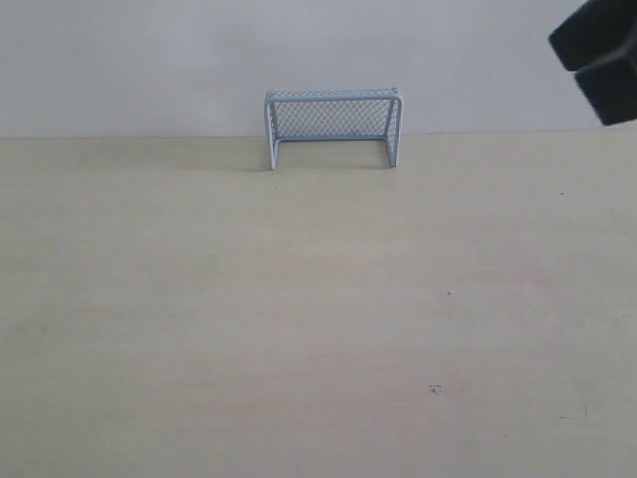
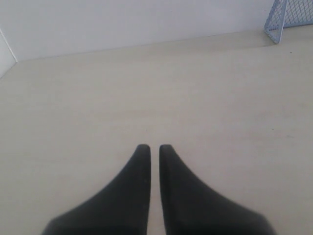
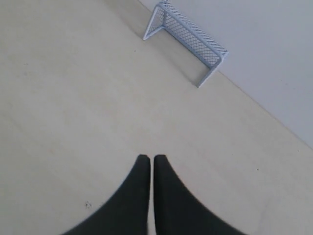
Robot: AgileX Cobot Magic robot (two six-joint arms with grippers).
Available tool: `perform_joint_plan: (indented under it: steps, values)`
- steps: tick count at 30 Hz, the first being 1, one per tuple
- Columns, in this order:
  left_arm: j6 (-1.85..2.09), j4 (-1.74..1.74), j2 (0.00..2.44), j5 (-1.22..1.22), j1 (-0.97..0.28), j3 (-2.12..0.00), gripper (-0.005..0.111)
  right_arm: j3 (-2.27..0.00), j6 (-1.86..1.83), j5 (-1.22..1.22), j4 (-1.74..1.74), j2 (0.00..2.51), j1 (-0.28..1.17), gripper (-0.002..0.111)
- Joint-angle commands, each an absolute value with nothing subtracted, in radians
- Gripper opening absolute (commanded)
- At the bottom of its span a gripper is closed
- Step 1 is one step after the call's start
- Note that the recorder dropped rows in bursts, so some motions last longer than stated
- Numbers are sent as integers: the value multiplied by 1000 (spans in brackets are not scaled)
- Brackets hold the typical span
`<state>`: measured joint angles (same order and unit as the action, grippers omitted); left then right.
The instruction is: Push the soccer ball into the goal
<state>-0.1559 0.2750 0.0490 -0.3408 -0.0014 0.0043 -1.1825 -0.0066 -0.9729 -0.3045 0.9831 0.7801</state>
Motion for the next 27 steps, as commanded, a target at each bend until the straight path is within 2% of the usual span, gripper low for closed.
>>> perform_joint_plan:
  steps: [1,14,27]
  values:
    - [-165,275,55,-337,-9,0,6,-1123,43,-960,-332,885,776,0]
    - [-165,275,55,-337,-9,0,6,-997,121,-969,-352,654,776,0]
    - [-165,275,55,-337,-9,0,6,-916,134,-969,-352,544,776,0]
